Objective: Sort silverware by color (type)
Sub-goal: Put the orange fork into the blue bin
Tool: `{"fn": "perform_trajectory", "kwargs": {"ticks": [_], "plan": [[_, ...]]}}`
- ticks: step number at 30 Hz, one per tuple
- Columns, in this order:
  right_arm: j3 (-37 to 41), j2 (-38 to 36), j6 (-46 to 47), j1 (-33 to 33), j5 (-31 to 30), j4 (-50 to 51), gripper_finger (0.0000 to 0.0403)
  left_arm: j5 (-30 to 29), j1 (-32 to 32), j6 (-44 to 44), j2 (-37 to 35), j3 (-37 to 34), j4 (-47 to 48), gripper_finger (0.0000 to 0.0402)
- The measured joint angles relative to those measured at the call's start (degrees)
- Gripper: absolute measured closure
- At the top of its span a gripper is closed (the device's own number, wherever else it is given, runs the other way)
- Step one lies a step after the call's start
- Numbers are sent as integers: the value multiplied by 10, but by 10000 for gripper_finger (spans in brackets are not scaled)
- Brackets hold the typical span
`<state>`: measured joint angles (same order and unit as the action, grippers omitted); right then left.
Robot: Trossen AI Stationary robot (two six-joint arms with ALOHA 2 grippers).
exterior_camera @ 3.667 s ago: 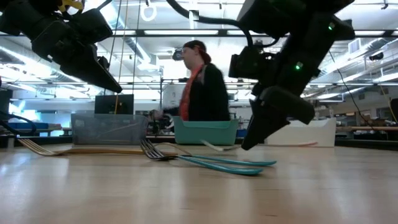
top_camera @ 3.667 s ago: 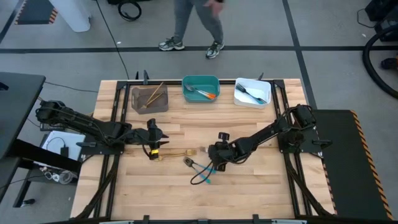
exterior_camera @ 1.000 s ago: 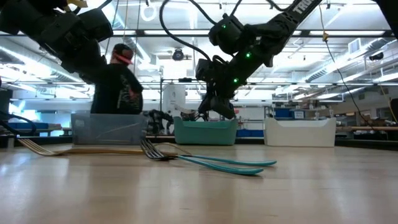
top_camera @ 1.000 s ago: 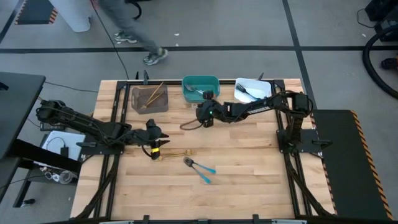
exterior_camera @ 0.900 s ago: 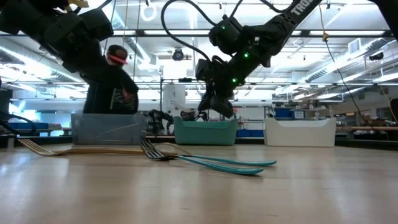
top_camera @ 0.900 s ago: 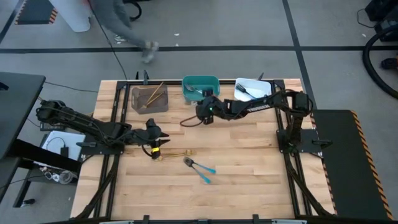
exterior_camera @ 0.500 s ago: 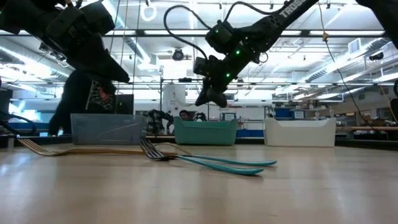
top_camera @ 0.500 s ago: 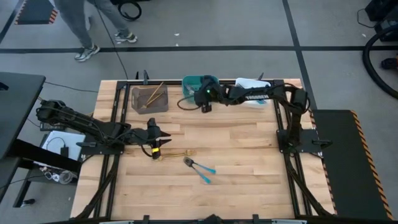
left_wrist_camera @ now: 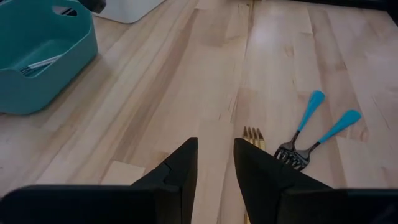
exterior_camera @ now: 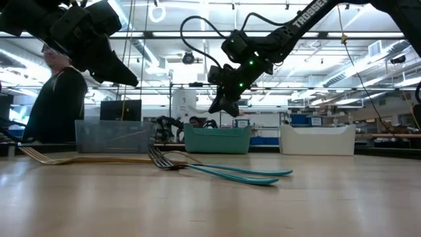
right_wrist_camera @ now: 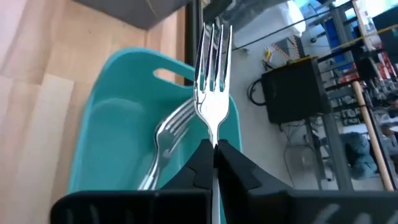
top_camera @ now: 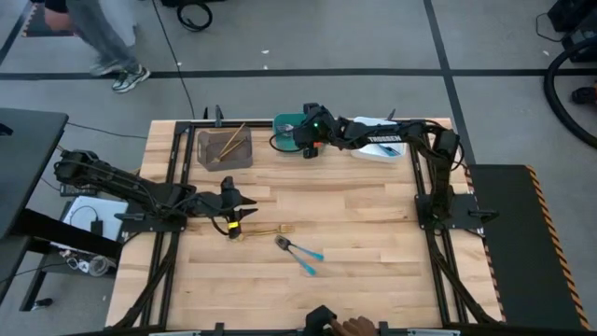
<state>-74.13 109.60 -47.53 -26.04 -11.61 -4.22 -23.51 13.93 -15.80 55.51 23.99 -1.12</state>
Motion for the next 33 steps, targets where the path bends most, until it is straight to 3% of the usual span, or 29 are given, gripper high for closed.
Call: {"fn": "perform_trajectory", "kwargs": {"ticks": [17,33], "plan": [[0,0,70,-46,119,-35,389,0,-4,49,0,0,-7,290],[-8,6,101,-89,198,-55,389,-2,-96,245,0,0,-98,290]]}}
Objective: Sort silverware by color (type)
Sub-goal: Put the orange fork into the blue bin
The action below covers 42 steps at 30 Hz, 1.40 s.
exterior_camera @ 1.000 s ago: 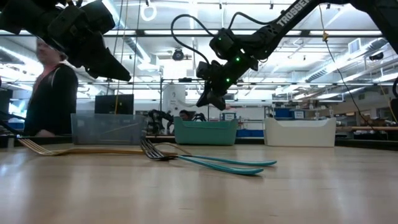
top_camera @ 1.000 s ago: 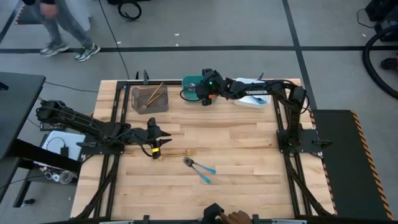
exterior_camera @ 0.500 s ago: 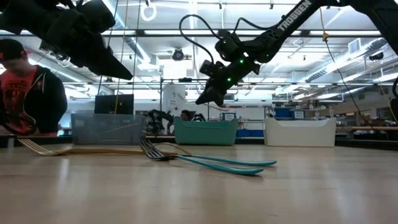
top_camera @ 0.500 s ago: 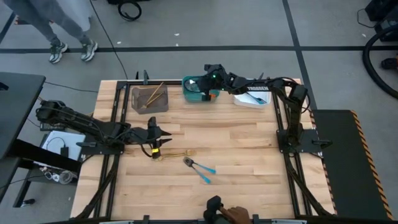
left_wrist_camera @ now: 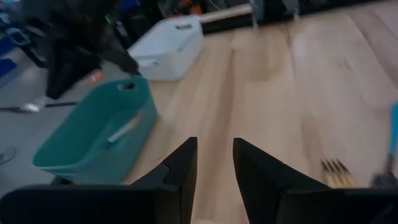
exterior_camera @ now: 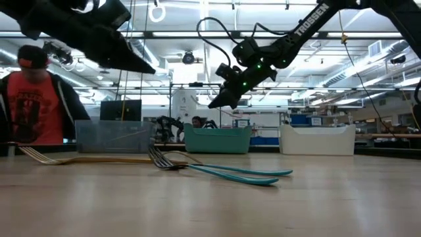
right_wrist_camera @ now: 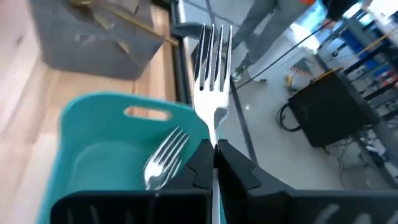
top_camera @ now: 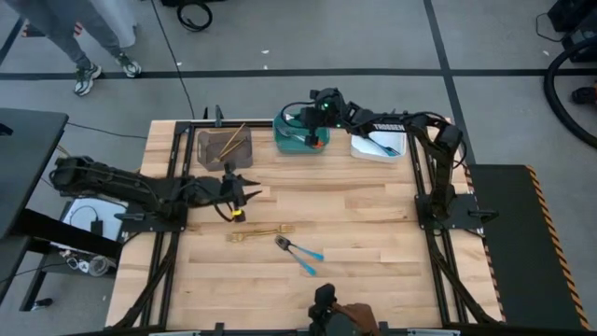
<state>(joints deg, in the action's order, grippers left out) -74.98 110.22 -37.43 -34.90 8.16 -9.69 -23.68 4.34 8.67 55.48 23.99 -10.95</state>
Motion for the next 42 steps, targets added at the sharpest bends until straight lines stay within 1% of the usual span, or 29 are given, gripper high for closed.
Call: {"fn": "perform_trajectory", "kwargs": {"ticks": [2,9,12,16,25,30,32,38,42], "plan": [[-8,8,2,-1,-3,7,389,1,-13,2,0,0,-22,290],[-86,48,6,-3,4,61,389,3,-40,1,0,0,-82,290],[-113,62,14,-4,23,69,389,3,-48,1,0,0,-91,290],[-131,79,18,-11,32,81,389,3,-55,-13,0,0,-89,290],[-139,84,34,-17,36,98,389,5,-48,-34,0,0,-76,290],[-139,84,35,-17,15,123,389,6,-47,-35,0,0,-66,290],[-139,84,44,-17,5,135,389,6,-47,-35,0,0,-61,290],[-138,81,90,-16,5,150,389,6,-48,-40,0,0,-61,290],[-138,81,104,-16,8,157,389,6,-48,-50,0,0,-59,290]]}}
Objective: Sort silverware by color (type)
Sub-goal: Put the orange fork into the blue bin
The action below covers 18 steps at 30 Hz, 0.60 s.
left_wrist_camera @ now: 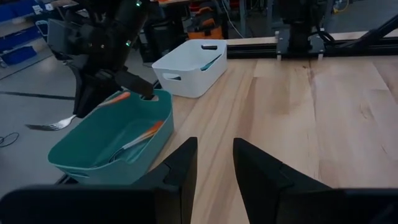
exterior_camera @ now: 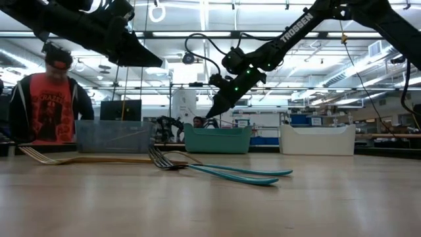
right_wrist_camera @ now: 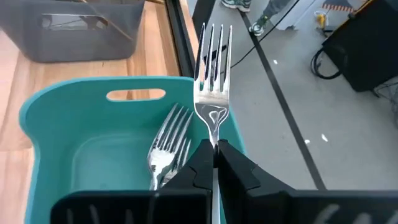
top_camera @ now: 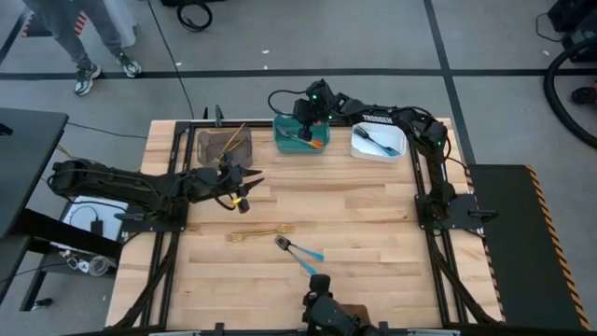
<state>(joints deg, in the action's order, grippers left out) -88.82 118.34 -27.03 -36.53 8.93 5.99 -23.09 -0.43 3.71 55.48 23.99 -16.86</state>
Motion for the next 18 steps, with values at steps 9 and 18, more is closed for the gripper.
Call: {"fn": "perform_trajectory", "kwargs": {"ticks": [9,18], "plan": [[1,9,31,-12,29,2,389,0,0,-19,0,0,19,290],[2,26,48,-20,33,-1,389,0,1,-46,0,1,54,290]]}}
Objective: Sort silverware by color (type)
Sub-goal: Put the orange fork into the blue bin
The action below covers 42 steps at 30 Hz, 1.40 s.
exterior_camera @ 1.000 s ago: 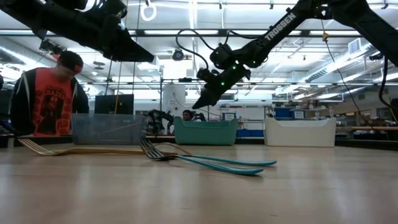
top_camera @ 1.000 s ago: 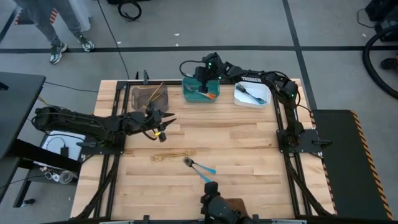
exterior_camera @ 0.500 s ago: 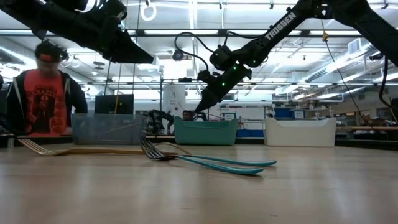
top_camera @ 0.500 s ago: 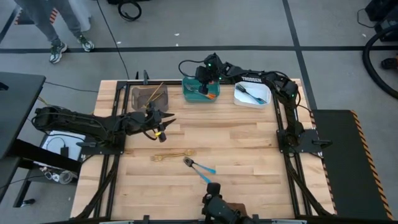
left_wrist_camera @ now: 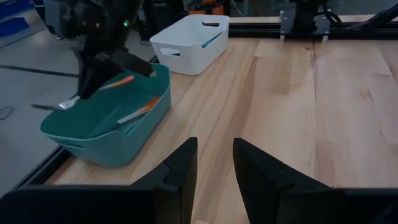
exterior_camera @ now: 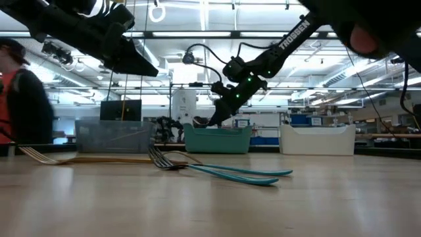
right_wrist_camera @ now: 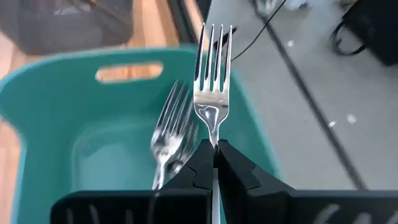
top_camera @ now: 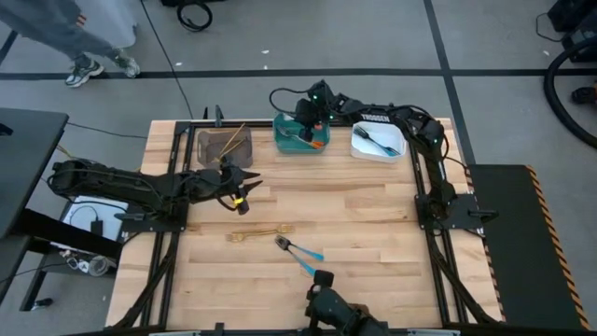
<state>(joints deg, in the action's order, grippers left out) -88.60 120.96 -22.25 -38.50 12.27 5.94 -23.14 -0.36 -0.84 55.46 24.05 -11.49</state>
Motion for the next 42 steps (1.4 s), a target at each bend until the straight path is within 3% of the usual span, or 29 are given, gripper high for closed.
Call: {"fn": "perform_trajectory", "kwargs": {"ticks": [32,42], "plan": [[0,9,64,6,-1,20,389,20,6,-65,0,0,37,290],[48,9,59,10,12,-40,389,20,6,-62,0,0,38,290]]}}
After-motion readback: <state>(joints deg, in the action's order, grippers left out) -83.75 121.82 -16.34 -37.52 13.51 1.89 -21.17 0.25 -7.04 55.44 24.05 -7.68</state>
